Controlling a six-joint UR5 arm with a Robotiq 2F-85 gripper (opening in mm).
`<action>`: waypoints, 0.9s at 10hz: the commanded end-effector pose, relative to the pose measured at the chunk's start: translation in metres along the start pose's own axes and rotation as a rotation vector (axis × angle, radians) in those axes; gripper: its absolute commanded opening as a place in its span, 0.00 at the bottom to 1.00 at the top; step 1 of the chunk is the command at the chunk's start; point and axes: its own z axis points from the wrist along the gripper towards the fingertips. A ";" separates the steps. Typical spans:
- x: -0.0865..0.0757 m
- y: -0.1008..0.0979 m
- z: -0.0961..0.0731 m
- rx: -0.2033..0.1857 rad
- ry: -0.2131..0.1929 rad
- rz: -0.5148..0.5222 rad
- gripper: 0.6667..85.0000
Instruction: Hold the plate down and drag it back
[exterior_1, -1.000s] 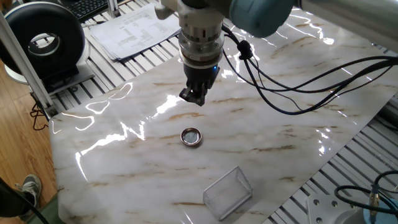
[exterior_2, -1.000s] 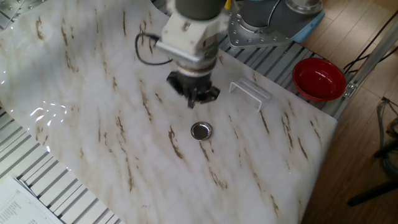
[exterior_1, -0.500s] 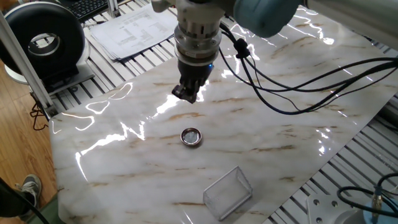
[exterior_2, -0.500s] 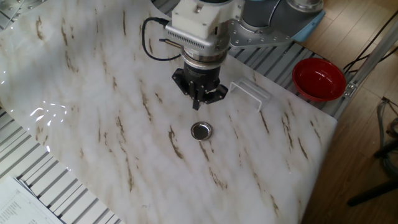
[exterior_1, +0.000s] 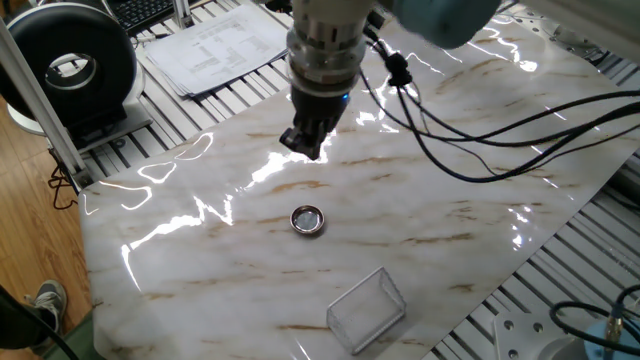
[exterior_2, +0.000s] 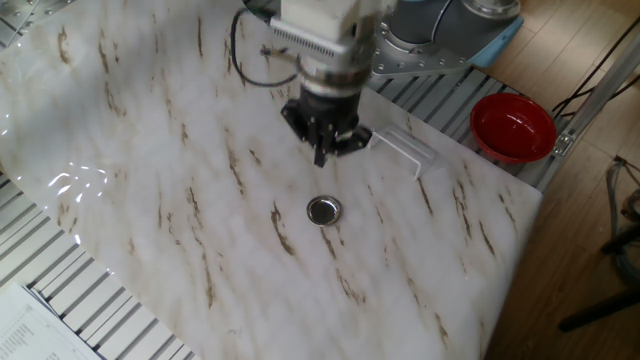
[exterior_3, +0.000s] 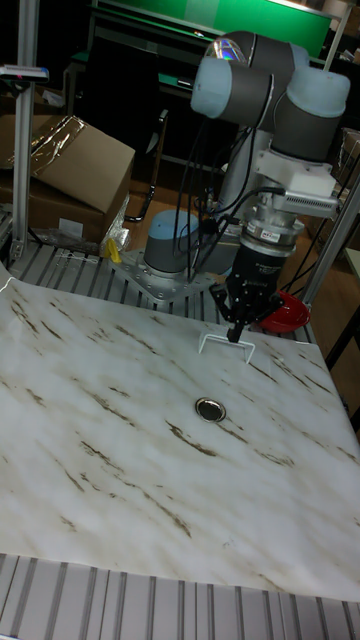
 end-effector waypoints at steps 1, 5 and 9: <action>0.011 0.009 -0.009 -0.041 0.010 -0.003 0.01; 0.019 -0.016 -0.009 0.059 0.035 0.199 0.01; 0.054 -0.094 -0.016 -0.001 0.104 0.027 0.01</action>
